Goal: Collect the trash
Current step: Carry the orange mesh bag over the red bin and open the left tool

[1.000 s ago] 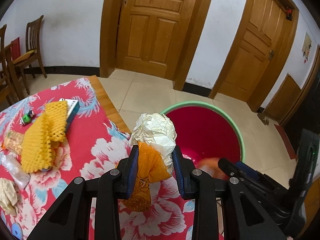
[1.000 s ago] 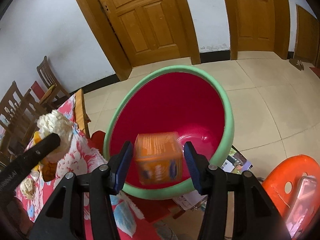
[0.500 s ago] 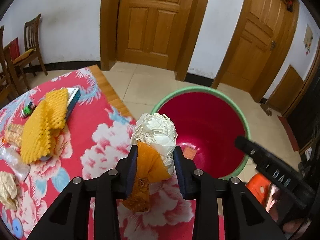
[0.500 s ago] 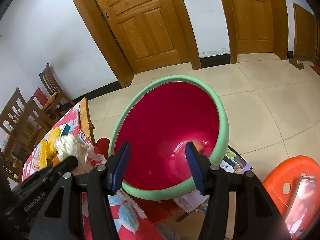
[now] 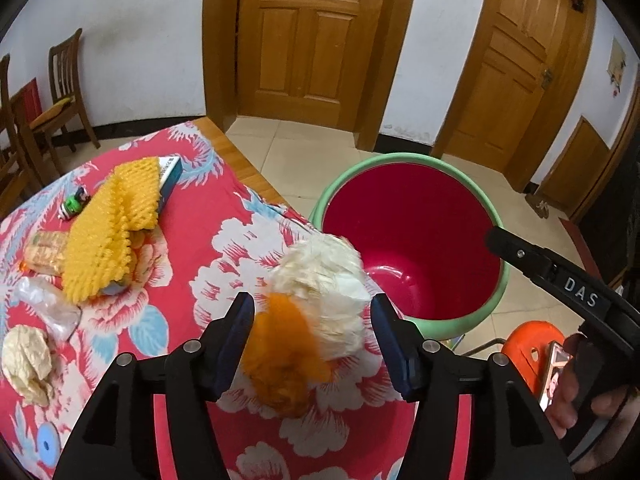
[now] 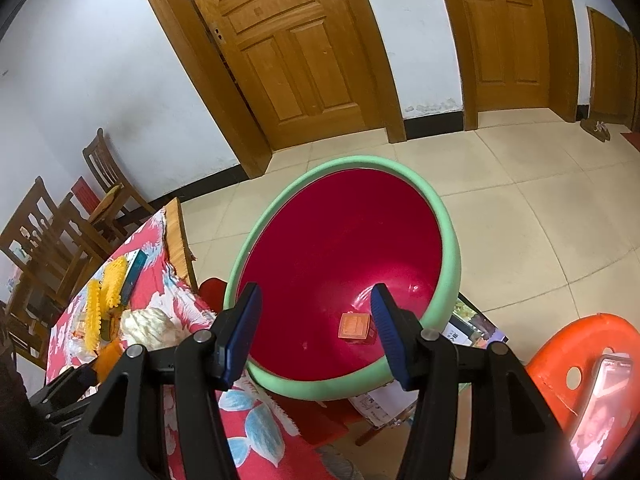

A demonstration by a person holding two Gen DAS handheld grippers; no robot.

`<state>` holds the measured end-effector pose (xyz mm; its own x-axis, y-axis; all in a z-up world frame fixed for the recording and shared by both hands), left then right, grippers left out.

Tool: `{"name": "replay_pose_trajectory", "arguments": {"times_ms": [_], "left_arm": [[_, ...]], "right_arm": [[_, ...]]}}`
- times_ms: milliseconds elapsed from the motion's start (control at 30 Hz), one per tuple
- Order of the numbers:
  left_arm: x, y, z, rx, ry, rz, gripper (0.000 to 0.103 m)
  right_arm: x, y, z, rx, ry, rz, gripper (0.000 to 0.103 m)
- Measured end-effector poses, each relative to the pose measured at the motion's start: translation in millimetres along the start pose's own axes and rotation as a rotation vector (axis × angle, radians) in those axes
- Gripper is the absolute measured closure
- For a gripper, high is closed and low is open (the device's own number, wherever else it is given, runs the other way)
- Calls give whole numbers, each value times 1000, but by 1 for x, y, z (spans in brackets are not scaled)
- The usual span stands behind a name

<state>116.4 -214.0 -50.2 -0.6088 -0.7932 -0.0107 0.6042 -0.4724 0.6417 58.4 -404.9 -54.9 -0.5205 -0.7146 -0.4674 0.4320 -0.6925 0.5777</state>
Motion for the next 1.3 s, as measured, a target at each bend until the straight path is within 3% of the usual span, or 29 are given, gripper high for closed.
{"name": "replay_pose_trajectory", "arguments": {"times_ms": [233, 367, 433, 467, 500, 600, 733, 867, 967, 1033, 1300], "left_arm": [[-8, -1, 14, 12, 32, 13, 40], [-11, -4, 20, 35, 9, 20, 40], [-12, -5, 19, 41, -8, 23, 58], [-13, -6, 18, 36, -21, 28, 73], [-13, -7, 17, 32, -35, 35, 75], [-12, -9, 10, 13, -48, 32, 75], [-4, -12, -2, -31, -37, -2, 58], [0, -17, -10, -46, -17, -15, 59], [-4, -16, -7, -32, -24, 3, 72], [-7, -15, -4, -19, -46, 24, 92], [-11, -10, 7, 11, -47, 51, 94]], "right_arm": [[-2, 0, 2, -1, 5, 0, 45], [-2, -1, 2, -3, 9, 0, 45], [-2, 0, 2, -4, 12, 0, 45], [-2, 0, 3, -4, 14, 0, 45], [-2, 0, 3, -5, 14, 0, 45], [-2, -1, 3, -6, 15, -2, 45], [-2, -1, 2, -7, 17, -2, 45], [-2, -1, 2, -8, 15, -4, 45], [0, -2, 1, -13, 15, -7, 45], [0, -1, 1, -14, 17, -8, 45], [2, -1, 2, -14, 25, -8, 45]]}}
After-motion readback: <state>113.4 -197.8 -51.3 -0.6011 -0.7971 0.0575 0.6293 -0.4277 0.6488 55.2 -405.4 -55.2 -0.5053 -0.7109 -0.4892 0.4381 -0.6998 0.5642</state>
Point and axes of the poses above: each gripper's, at about its wrist camera, not at the fingertips, and z roughly against the way its jaws point, x to its right, y to its top, the point moved 4 cm from there along -z, roughly the way its jaws point, and after that the axes turned 13 degrees about -z, right-handed, at the moved point
